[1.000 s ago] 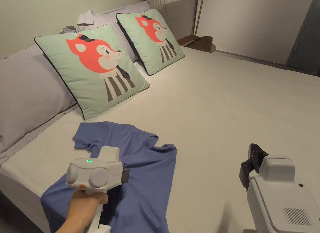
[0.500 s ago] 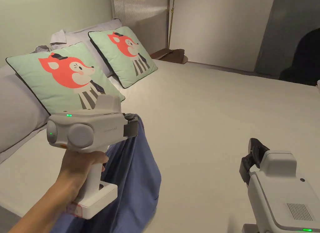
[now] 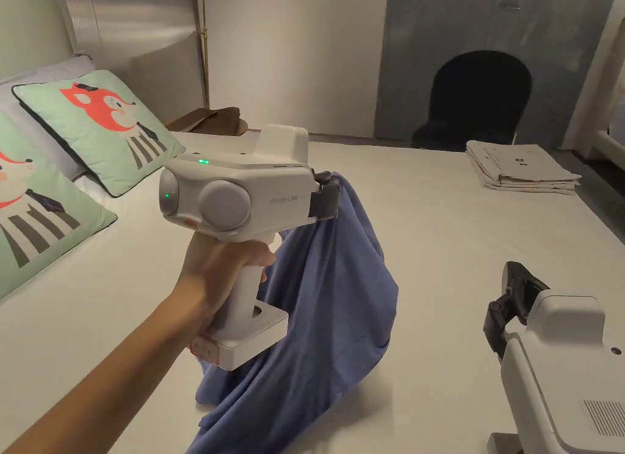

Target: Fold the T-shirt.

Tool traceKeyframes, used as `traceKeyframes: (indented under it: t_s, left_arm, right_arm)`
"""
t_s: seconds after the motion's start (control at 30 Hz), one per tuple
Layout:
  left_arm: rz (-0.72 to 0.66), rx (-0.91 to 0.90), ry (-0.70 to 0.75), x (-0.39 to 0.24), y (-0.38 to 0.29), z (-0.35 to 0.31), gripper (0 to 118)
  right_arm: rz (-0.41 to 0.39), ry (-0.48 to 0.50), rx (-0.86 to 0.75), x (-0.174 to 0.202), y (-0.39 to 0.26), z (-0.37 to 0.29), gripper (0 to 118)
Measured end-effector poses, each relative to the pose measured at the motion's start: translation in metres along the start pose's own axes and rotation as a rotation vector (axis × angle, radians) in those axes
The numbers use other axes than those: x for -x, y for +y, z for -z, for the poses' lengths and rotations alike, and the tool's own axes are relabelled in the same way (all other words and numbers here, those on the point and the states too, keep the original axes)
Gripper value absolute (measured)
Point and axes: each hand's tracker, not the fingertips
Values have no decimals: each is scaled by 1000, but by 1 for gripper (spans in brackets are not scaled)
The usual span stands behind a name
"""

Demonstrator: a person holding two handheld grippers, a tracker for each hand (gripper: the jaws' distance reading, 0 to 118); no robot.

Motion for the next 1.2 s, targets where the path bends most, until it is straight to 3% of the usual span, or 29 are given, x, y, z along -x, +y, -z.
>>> traceKeyframes:
  t_s: [0.37,0.77,0.87,1.0,1.03,1.07,1.13,1.17,1.2]
  left_arm:
    - [-11,190,-253,-85,-71,87,4]
    - [10,608,-85,-57,-225,138,4]
    - [35,628,-45,-50,-249,143,4]
    - [-41,613,-34,-46,-244,143,5]
    - [-51,614,-29,-46,-241,142,9]
    - [-68,605,-13,-45,-238,139,22]
    - [-72,563,29,-43,-229,131,67]
    - [-84,532,34,-40,-224,125,97]
    - [-97,505,28,-37,-219,120,111]
  right_arm:
    - [-26,-193,32,-78,-7,-29,0]
    - [-17,-188,87,-72,-26,-32,0]
    - [-14,-166,94,-64,-29,-28,0]
    - [-14,-148,102,-56,-29,-28,0]
    - [-11,-144,105,-54,-29,-27,0]
    - [-9,-140,106,-53,-28,-28,0]
    - [-12,-134,101,-50,-25,-29,0]
    - [-14,-132,97,-49,-23,-30,0]
    - [-16,-130,93,-48,-22,-30,0]
